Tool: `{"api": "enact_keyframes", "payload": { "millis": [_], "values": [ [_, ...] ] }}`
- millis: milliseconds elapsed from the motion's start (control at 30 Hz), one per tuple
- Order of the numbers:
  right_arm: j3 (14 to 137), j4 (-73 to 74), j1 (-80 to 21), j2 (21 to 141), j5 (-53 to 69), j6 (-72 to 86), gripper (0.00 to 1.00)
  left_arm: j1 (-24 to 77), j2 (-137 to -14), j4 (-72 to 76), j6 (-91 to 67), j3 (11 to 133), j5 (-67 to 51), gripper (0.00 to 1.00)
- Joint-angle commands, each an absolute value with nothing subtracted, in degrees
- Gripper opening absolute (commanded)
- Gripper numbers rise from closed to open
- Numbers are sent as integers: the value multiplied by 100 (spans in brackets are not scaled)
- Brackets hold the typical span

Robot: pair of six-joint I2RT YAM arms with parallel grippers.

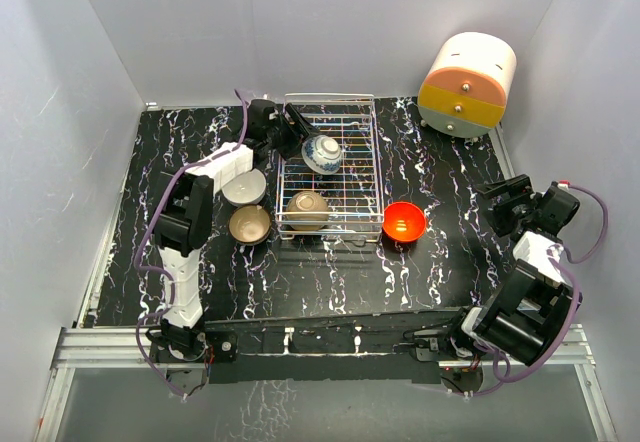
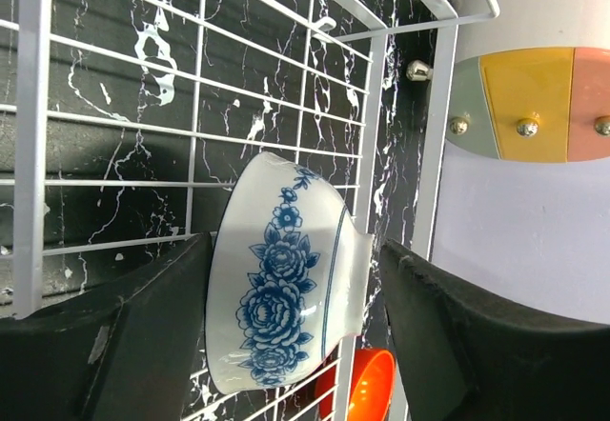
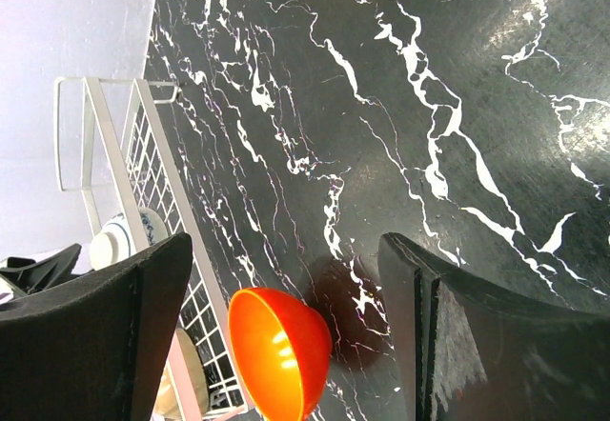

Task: Load the bowls into the dish rack

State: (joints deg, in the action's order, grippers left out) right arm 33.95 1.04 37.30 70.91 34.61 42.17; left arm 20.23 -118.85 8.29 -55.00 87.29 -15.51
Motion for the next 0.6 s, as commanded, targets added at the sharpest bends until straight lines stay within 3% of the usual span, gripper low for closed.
{"api": "enact_keyframes", "payload": {
  "millis": [0, 567],
  "values": [
    [3409, -229, 3788, 6952, 3525, 4215, 81, 1981, -11996, 294, -5199, 9001, -1301, 69],
    [3450, -254, 3798, 6997, 3543, 4215, 81, 2302, -12508, -664, -4343, 10166, -911, 73]
  ]
}}
